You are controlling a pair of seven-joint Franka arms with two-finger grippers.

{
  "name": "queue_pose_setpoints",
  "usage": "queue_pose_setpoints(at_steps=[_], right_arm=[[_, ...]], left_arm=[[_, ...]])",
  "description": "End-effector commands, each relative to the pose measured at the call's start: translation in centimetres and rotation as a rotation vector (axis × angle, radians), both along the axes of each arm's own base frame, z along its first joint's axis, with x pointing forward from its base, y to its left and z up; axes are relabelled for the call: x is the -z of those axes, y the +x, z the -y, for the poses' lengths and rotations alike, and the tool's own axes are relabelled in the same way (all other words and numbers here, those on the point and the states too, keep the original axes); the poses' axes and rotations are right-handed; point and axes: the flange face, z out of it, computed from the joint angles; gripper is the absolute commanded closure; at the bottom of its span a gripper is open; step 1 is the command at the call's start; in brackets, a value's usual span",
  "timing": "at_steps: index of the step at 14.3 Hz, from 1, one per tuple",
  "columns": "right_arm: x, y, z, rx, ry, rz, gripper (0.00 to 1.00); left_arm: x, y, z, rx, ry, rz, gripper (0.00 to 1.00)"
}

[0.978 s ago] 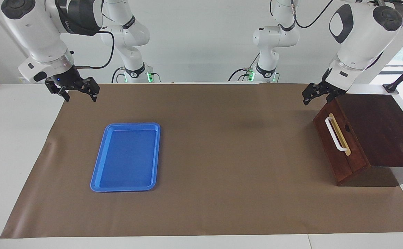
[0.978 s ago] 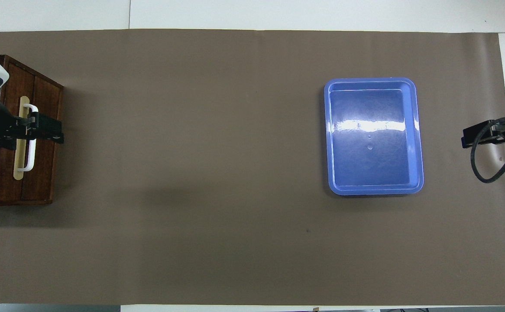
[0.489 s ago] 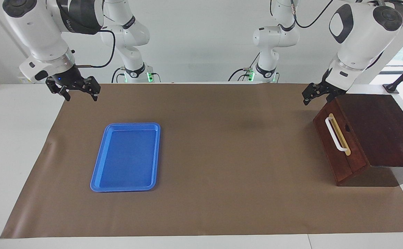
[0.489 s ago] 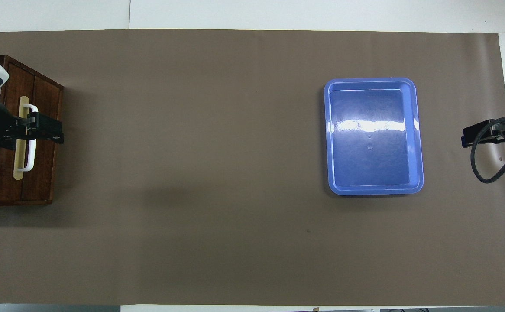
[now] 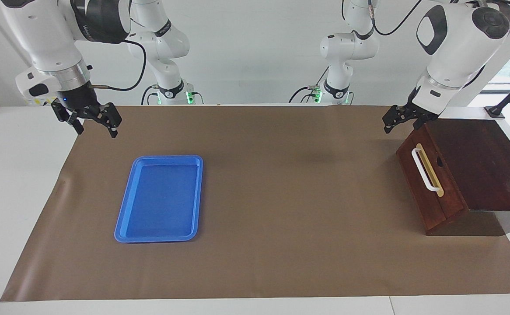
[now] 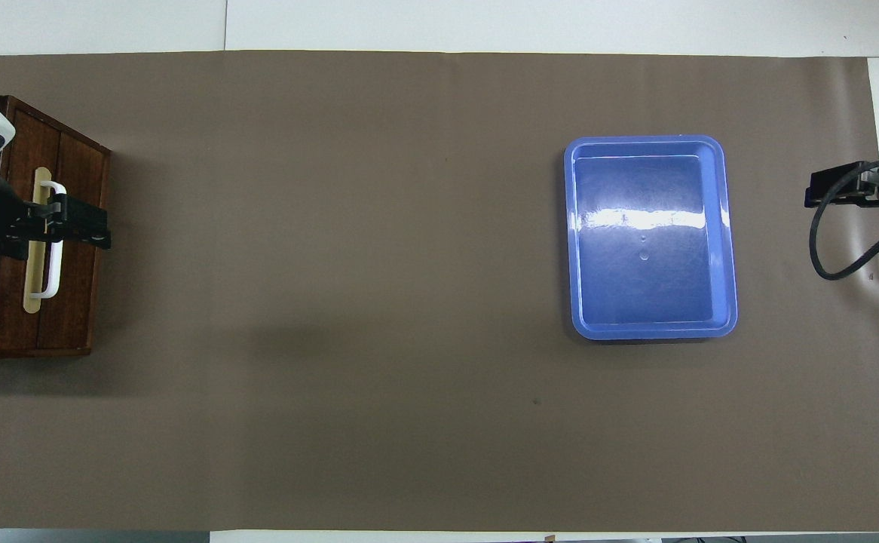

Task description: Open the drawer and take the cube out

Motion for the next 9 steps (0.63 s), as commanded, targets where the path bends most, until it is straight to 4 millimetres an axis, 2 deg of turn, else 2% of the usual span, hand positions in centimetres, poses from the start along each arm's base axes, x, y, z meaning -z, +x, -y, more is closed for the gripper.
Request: queue_pose_setpoints(at_steps=[1,4,6,9], right_arm=[[0.8,0.8,-0.7,0.202,0.046,0.007,0.0],[0.1,0.9,-1.5,0.436,0.127,0.004,0.0],[0.8,1.3,-3.4,0.56,0.16,-0.019,0.0],[2.3,2.0,-4.6,0.728,0.237,-0.071,0.0]], left_arm=[[-0.1,0.4,-0.3,0.008,-0.011,0.01,0.0],[-0.2,0.4,-0.2,0.009,-0.011,0.011,0.0],[-0.2,0.4,-0.5,0.003,-0.011,0.013,0.0],[-0.1,0.4,-0.6,0.005,-0.01,0.014,0.0]])
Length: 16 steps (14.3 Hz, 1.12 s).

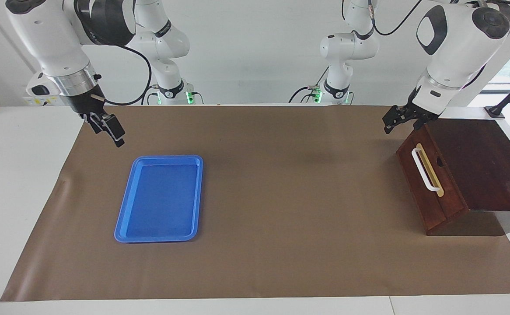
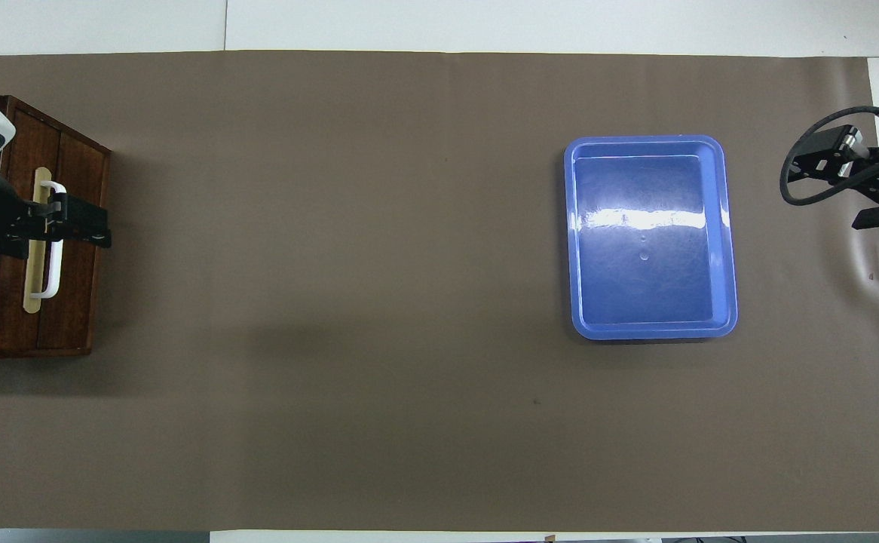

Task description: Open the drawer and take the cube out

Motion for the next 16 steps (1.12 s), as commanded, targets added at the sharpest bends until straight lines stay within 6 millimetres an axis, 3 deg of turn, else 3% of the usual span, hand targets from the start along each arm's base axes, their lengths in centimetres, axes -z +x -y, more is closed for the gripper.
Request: queue_pose_setpoints(at_steps=[1,5,8,11,15,16], right_arm=[[1.4,1.2,-1.1,0.125,0.077,-0.045,0.0],[3.2,1.2,-1.8,0.198,0.115,-0.098,0.0],[3.2,1.2,-2.0,0.208,0.151,-0.104,0.0],[3.5,1.3,-2.3,0.242,0.183,-0.12,0.0],[3.9,0.7,-2.0,0.24,0.181,-0.166,0.0],[4.1,0.4,-1.9,0.24,0.181,-0.186,0.0]], left_arm=[[-0.2,0.3,-0.3,0.009,-0.011,0.012,0.0],[-0.2,0.5,0.0,0.014,-0.008,0.026,0.0],[-0.1,0.8,0.0,0.022,0.013,0.056,0.0],[1.2,1.5,0.2,0.07,0.133,0.103,0.0],[4.6,2.9,0.1,0.118,0.231,0.101,0.0],[5.5,3.3,1.0,0.153,0.271,0.098,0.0]])
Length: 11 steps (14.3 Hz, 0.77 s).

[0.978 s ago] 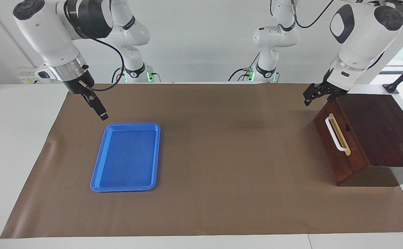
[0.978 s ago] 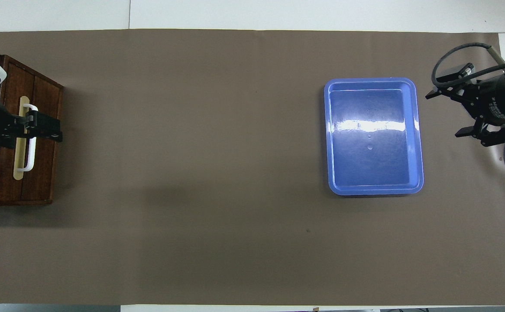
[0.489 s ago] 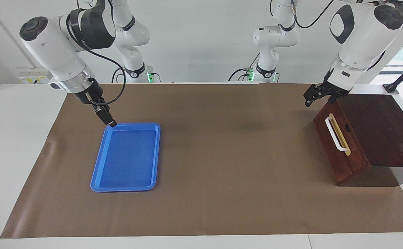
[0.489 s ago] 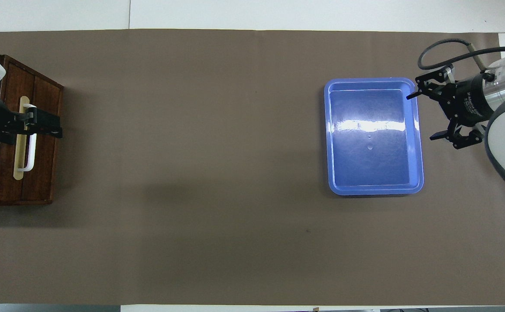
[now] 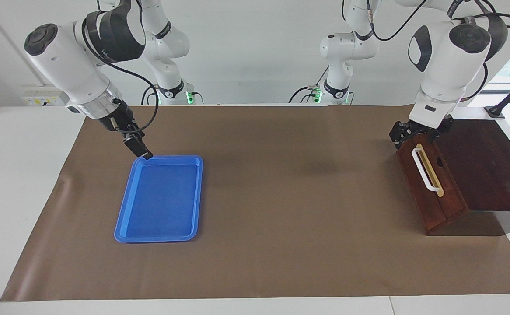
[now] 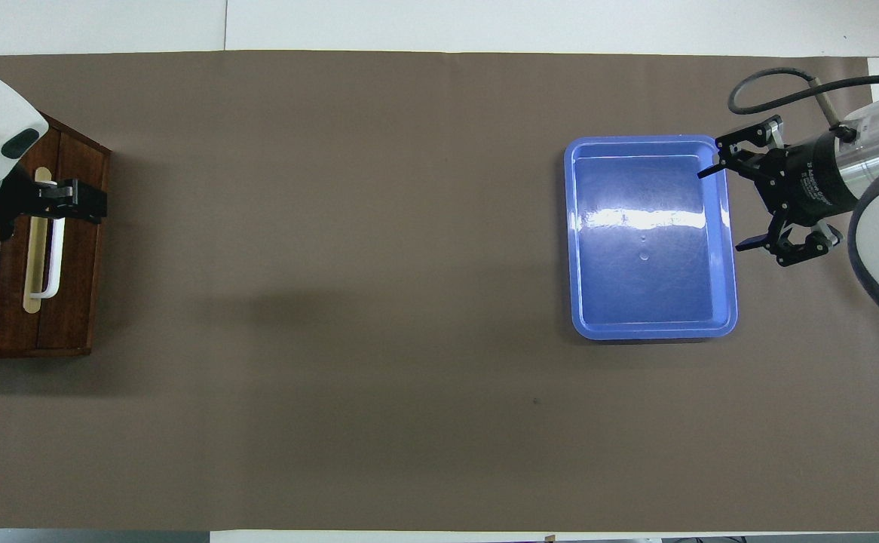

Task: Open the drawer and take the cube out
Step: 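Pull the drawer open with the left gripper while the right gripper rises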

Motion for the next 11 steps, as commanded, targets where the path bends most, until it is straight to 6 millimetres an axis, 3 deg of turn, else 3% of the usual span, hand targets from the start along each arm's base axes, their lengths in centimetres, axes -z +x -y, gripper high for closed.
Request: queue_pose_setpoints(at_steps=[1,5,11], right_arm=[[0.4,-0.7,0.3,0.013,0.021,-0.045,0.0],[0.8,-0.8,0.0,0.031,0.02,-0.053,0.0],[0.6,-0.4,0.5,0.086,0.078,-0.033,0.0]], left_arm=[[3.1,1.1,1.7,0.082,0.104,-0.006,0.0],[7.3,2.6,1.5,0.134,0.155,0.011,0.0],[12.1,3.0,-3.5,0.156,0.18,0.068,0.0]])
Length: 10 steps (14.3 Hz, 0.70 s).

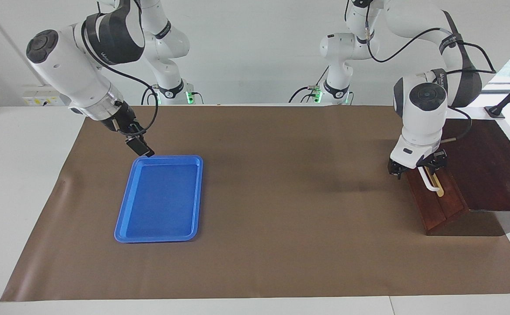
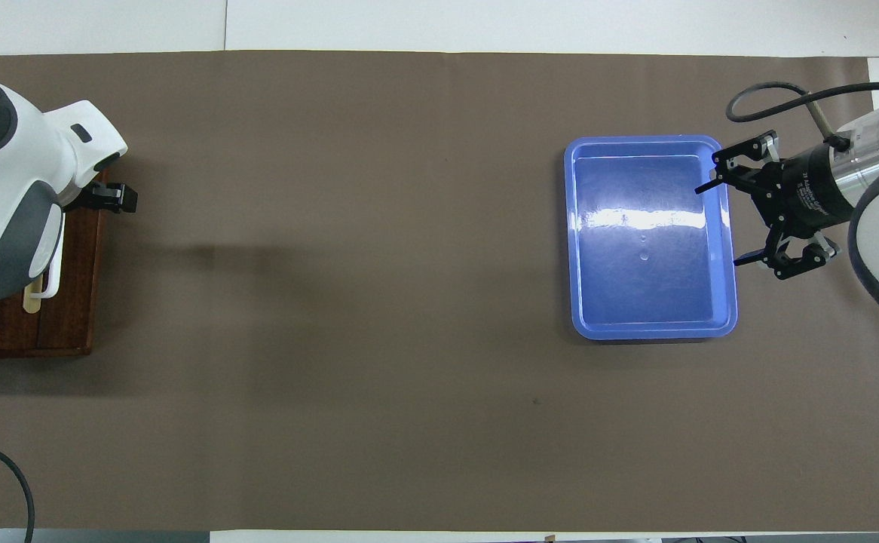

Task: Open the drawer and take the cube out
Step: 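Pull the drawer open with the left gripper while the right gripper rises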

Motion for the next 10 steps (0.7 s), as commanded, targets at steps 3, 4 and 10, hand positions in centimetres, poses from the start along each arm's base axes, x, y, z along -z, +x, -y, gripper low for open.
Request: queue_pose_setpoints(at_steps=[3,4,10], right_arm=[[0.3,0.3,-0.6,0.155,0.047,-0.018,0.0],[0.2,0.5,-0.9,0.194,0.066,-0.028,0.0],[0.1,4.0,-4.7,0.164,0.097,-0.036,0.0]], left_arm=[[1.9,-0.7,-1.2,0.033,0.008,0.012,0.0],[2.0,-0.8,-1.2,0.034,0.008,0.009,0.0],[4.3,-0.9,-0.6,0.045,-0.002,-0.001,0.0]])
